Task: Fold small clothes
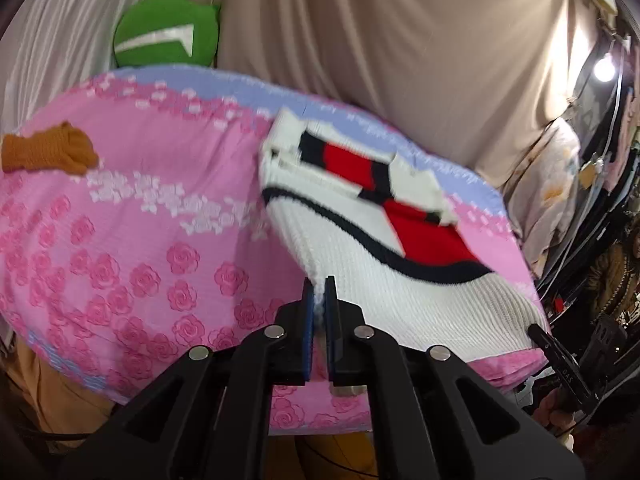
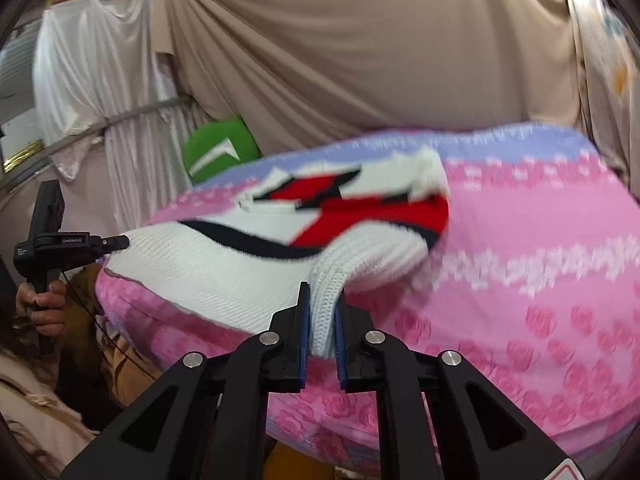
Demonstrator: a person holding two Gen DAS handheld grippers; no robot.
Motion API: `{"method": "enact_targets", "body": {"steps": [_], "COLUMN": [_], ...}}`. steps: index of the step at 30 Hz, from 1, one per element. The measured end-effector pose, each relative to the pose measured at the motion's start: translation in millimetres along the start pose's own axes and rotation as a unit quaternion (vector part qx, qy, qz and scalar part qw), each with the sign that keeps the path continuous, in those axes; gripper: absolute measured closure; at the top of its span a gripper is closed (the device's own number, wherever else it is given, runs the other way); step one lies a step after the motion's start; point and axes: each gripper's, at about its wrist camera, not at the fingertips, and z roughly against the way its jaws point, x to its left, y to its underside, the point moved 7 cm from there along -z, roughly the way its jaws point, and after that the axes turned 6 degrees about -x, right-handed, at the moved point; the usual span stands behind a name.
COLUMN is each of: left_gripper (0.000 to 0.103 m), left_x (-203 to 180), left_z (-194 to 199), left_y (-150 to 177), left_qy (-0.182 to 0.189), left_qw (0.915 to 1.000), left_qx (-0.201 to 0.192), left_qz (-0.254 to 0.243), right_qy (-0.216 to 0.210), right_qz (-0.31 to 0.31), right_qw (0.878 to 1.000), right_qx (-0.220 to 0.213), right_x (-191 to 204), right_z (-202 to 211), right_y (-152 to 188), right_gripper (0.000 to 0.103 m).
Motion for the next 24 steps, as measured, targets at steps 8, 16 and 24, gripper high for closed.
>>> {"method": "enact_targets", "body": {"steps": [8,16,24], "left_gripper": [0.100,0.099,0.099], "left_x": [-17,-40,-27], "left_z": [65,14,-190], "left_y": [-41,-126,-166], "left_qy": [0.026,0.007,-0.077], "left_qw": [0.9954,0.9872,0.9933], "left_qx": [-0.090,-0.148,-0.055], "left_qz": [-0.019,-0.059,-0.066], "right_qy": [-0.031,-0.031,0.024], "right_qz": [0.029,0.015,-0.060], "right_qw": [0.993,0.983,0.994], "right_qx": [-0.110,-0.178,-0.088], "right_x": [27,1,-86], "right_z": [64,28,-143], "right_y": [-66,-151,-171], "right_gripper": [0.094,0.099,0.100]}}
